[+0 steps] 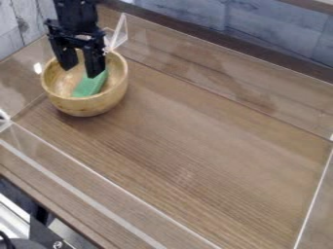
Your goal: Move green object from inside the wooden bowl to the table next to it
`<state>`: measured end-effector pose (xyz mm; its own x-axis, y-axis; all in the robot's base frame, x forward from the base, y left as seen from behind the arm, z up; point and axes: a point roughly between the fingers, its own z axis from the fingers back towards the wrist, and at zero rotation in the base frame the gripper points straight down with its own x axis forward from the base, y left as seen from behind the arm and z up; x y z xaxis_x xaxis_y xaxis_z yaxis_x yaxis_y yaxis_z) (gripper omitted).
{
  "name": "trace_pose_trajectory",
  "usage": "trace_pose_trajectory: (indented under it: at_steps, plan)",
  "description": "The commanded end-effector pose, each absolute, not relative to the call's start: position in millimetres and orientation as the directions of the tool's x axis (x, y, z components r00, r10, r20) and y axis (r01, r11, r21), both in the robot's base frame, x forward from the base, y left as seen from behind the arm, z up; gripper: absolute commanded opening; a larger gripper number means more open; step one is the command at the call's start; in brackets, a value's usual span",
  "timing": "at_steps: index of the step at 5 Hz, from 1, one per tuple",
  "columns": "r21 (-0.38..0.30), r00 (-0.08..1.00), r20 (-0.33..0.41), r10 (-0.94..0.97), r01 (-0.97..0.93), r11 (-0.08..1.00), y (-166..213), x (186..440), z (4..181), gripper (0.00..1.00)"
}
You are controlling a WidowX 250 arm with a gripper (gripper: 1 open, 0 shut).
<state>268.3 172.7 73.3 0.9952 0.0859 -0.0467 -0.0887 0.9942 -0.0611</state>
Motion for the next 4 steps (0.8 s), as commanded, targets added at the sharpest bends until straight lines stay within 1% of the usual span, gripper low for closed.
trace_pose_trajectory:
  at_steps: [1, 2, 4]
  plan:
    - [-0.030, 0.990, 0.013, 0.138, -0.138, 0.990, 177.1, 286.2, 88.5, 1.00]
    - [-0.025, 0.986, 0.010, 0.165, -0.165, 0.986, 177.6, 294.9, 84.7, 1.00]
    - [-0.024, 0.984, 0.000, 0.178, -0.178, 0.984, 170.0, 294.5, 76.5, 1.00]
